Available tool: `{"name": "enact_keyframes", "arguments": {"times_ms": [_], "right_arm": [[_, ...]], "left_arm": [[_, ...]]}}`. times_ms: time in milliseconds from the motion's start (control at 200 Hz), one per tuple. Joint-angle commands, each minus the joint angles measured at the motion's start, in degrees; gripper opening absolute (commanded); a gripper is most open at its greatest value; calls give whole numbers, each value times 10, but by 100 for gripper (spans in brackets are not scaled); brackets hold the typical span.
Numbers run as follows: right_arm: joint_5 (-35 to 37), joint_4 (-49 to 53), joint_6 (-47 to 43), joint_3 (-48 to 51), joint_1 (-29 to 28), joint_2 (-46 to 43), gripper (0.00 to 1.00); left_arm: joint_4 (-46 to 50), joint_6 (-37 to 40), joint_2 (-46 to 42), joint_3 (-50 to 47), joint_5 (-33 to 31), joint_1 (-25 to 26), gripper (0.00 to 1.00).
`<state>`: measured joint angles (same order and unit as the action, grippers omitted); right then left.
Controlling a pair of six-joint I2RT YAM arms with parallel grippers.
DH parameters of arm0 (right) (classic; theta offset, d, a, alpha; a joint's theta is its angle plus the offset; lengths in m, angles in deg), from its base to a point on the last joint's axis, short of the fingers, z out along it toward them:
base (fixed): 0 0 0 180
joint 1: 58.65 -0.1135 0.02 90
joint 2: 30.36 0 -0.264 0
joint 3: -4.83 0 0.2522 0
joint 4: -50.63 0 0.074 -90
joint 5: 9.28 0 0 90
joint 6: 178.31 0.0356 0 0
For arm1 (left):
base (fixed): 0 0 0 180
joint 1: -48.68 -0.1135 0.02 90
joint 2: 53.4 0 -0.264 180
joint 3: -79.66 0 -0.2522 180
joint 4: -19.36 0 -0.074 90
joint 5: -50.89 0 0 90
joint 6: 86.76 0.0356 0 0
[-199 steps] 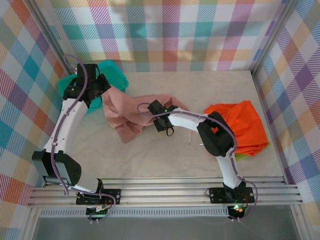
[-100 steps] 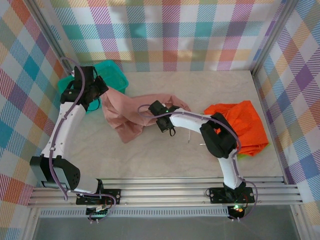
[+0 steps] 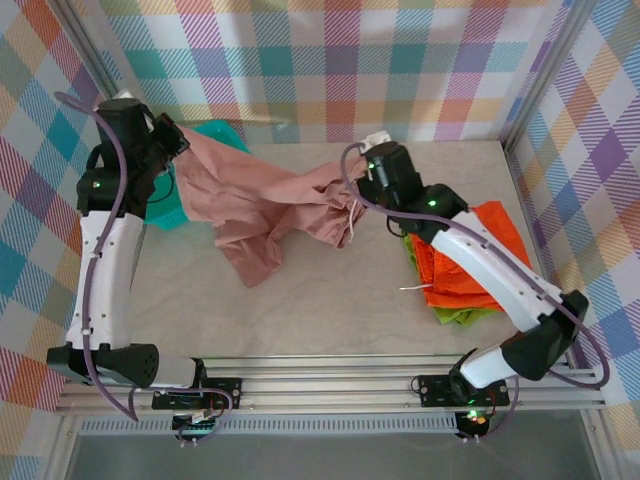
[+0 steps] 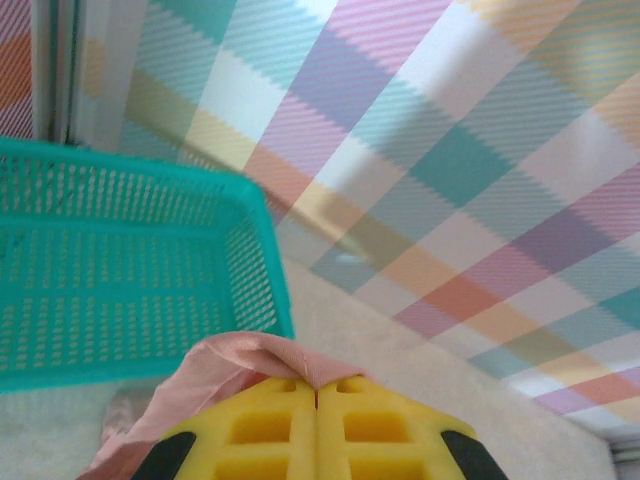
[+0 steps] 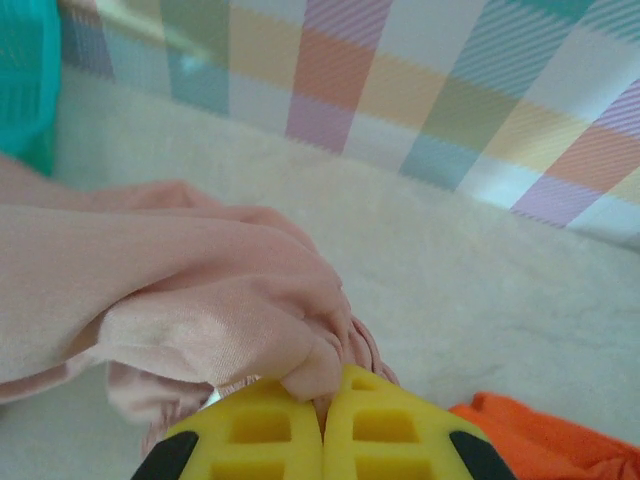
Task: Fold and stack the shorts
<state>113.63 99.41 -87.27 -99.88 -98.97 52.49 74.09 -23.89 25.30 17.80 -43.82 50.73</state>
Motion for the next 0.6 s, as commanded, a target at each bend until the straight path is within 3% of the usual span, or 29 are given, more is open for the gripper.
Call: {"name": "enact_keyframes", "arguments": {"times_ms": [0,340,595], "right_arm": [[15,0,-27,-41,8,-37,0],[9,-3,-56,-151,11,-100,0],[-137,17,-5,-136,9,-165,0]], "left_arm": [[21,14,-18,51,10,-7,0],[67,18,-8,199,5,-7,0],[85,14,-29,278,-19,-7,0]]}}
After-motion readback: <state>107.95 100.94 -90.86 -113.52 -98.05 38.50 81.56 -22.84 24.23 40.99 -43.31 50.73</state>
